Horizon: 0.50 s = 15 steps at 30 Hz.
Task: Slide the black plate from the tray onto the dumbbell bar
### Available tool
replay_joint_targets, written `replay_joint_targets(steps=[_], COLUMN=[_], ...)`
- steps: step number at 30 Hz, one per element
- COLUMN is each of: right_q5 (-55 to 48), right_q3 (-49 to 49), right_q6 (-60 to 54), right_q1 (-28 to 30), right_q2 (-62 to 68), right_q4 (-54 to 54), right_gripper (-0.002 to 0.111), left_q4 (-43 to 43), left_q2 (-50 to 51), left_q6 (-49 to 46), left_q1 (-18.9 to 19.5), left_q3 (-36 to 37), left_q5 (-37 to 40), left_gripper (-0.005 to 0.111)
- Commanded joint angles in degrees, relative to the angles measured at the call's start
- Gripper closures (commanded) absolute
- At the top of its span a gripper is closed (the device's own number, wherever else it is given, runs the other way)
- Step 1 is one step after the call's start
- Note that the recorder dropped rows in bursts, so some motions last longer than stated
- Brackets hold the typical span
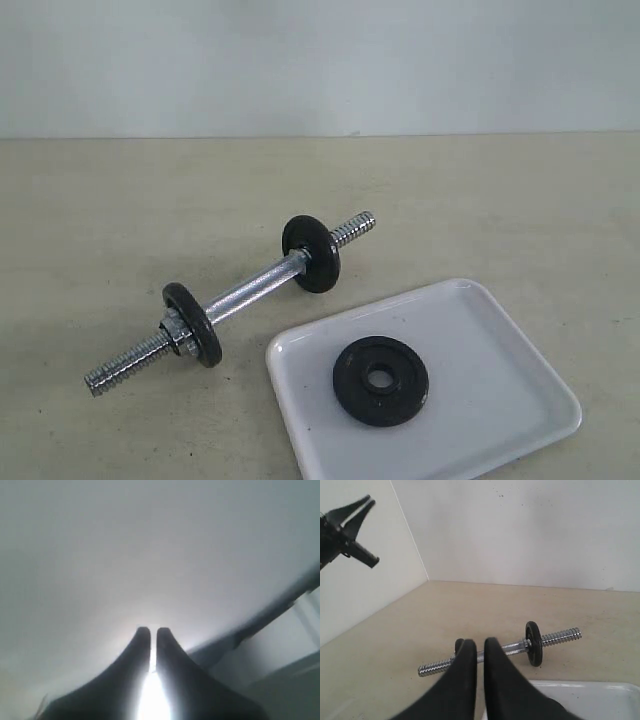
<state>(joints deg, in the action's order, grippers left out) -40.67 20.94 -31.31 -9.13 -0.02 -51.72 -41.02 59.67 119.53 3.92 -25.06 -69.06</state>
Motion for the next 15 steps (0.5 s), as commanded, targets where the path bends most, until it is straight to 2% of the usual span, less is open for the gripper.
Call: replay_joint_targets(steps=[1,3,6,9,10,11,12,13,15], right_q5=[-1.64,-2.45,-3.52,-3.89,-3.89,-3.89,-3.78,-3.4,-2.5], right_q3=[-0.27,-0.27,-0.27,-0.27,-0.27,-0.27,-0.27,-0.27,-0.27], right_q6=[-0.35,-0.35,-0.35,-0.35,-0.35,-0.35,-0.35,-0.35,-0.79], right_q1=[-0.16,-0.16,-0.16,-0.16,-0.16,-0.16,-0.16,-0.16,-0.16], right_q2=[0.02,0.02,0.02,0.02,0.02,0.02,0.02,0.02,0.02], right_q4=[0.14,0.14,0.14,0.14,0.14,0.14,0.14,0.14,0.14], right_gripper=[0.106,0.106,0.106,0.106,0.106,0.106,0.106,0.106,0.106], left_q4=[22.05,25.68,23.35,12.63,2.51,-1.92,-6.17,-6.43,2.07], left_q2=[-0.36,-0.37,-0.37,-1.01,-1.94,-2.28,-2.52,-2.52,-1.57], left_q6=[-15.52,-28.27,-58.61,-91.63,-103.75,-105.81,-105.71,-103.78,-102.33], left_q1=[0.37,0.99,2.2,2.32,2.22,2.21,2.21,2.21,2.21], left_q3=[-0.37,-0.37,-0.37,-0.37,-0.37,-0.37,-0.37,-0.37,-0.37], left_q5=[-0.9,-0.9,1.78,7.39,15.64,19.92,28.34,39.27,57.97], left_gripper=[0.102,0.102,0.102,0.102,0.102,0.102,0.102,0.102,0.102])
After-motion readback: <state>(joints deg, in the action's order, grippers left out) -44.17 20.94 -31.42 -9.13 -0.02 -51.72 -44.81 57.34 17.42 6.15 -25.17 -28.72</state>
